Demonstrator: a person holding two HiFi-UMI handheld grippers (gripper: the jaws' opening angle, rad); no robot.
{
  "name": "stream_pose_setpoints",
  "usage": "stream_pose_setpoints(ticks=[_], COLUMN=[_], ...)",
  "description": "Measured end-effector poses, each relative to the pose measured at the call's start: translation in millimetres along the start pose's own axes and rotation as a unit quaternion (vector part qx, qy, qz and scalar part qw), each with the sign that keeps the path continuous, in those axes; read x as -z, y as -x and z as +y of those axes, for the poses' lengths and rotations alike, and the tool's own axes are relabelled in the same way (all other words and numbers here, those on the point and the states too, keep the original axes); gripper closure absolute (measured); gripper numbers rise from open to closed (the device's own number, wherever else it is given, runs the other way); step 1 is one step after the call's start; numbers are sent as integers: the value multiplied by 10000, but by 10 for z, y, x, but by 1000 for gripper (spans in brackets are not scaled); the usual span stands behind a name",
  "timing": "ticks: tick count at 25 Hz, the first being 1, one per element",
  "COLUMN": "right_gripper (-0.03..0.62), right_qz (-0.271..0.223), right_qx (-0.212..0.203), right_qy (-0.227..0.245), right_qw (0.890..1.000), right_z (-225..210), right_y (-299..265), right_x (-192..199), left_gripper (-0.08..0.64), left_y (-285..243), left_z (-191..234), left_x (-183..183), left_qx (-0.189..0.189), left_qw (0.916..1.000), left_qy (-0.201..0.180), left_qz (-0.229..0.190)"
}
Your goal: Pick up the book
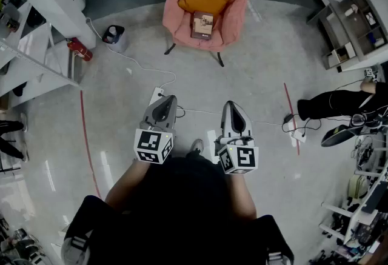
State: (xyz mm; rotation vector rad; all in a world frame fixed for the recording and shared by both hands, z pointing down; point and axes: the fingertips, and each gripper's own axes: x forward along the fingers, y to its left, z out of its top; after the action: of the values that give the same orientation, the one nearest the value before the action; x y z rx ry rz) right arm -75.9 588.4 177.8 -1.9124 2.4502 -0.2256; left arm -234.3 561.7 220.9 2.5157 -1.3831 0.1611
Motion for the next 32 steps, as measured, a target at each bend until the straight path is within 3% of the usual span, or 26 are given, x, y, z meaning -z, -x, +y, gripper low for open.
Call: stream_pose_setpoints(ticks=[16,23,32], right_gripper=[591,591,591], right_qz=[-28,13,31], right_qx=[-84,-135,-602], right_qy=[-79,-130,-19], right_qw=[9999,9998,9982], right_z=[-207,-492,-802], right_y=[-12,42,84], right_x=[-8,19,47], left_gripper=[552,552,552], left_y=[-177,-310,-610], left_z=[-147,-338,-761], left_x=[14,50,155], left_qx=[-37,-157,-313], left_qw=[9999,9998,9992], left_qy=[-63,-81,-124], left_qz=[74,117,199])
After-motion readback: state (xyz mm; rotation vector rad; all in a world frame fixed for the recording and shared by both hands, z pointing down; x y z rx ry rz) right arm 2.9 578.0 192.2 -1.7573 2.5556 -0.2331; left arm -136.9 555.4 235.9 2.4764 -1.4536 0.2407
